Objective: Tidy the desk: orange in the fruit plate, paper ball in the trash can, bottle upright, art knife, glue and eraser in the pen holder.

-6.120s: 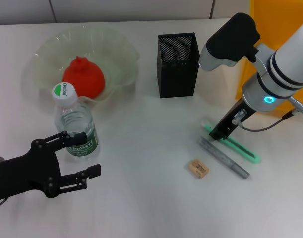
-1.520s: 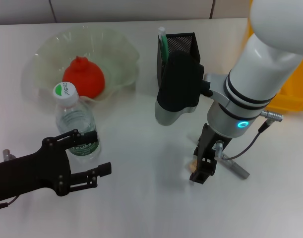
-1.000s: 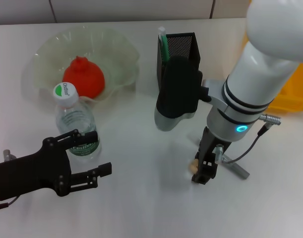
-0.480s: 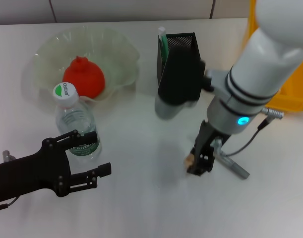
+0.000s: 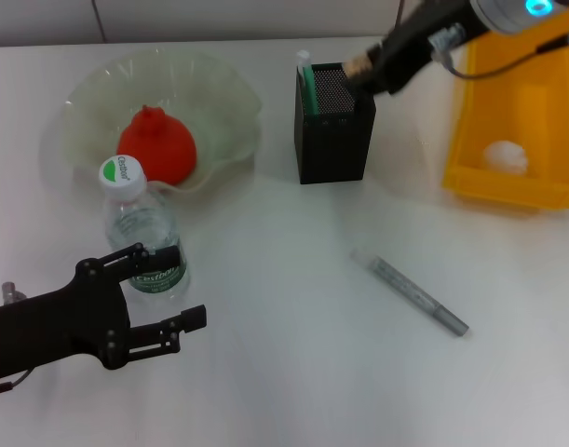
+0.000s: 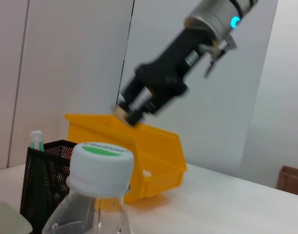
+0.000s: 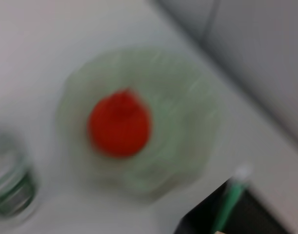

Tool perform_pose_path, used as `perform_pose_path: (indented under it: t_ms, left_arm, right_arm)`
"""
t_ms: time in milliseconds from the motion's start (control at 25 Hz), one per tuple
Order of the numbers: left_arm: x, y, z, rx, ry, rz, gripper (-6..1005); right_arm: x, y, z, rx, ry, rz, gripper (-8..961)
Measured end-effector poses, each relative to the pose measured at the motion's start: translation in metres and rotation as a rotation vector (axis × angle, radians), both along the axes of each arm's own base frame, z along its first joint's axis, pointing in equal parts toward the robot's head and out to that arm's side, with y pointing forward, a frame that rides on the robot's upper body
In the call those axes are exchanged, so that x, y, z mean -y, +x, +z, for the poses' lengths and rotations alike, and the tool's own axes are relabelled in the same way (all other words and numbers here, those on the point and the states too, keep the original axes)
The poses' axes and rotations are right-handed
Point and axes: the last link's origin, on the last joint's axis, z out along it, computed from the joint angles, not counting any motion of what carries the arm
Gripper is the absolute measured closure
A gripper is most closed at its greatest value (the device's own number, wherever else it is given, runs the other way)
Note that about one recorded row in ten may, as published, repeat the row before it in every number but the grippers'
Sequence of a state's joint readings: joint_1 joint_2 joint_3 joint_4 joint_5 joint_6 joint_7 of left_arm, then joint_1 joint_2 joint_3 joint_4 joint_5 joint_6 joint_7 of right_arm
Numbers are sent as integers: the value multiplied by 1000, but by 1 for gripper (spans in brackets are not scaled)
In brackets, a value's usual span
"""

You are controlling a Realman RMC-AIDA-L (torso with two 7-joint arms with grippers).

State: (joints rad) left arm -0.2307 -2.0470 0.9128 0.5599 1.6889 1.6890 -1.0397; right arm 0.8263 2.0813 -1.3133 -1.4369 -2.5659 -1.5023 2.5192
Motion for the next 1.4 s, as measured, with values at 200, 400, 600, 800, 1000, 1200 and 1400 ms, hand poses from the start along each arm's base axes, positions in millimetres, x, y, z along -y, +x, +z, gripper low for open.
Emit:
perform_pose_path:
  t_ms: [200, 400, 600, 800, 1000, 1200, 1400]
  left_arm:
    - [-2, 2, -1, 2, 0, -7, 170]
    - [-2, 3, -1, 4, -2, -8, 170]
    - [-3, 2, -1, 0, 3, -6, 170]
    - [-4, 2, -1, -4, 4, -7, 169]
    - [-5, 2, 1, -6, 4, -10, 169]
    - [-5, 1, 1, -9, 6, -8, 169]
    - [-7, 4, 0, -5, 5, -15, 169]
  right_arm:
    - [-27, 1, -11, -23, 66, 17, 593]
    - [-37, 2, -20, -31, 74, 17, 588]
    - [-34, 0, -17, -41, 71, 22, 577]
    - [-19, -4, -7, -40, 45, 33, 467]
    - [11, 3, -6, 27, -121, -16, 420]
    - [26, 35, -30, 142, -265, -132, 432]
    - [31, 66, -59, 207, -327, -211, 440]
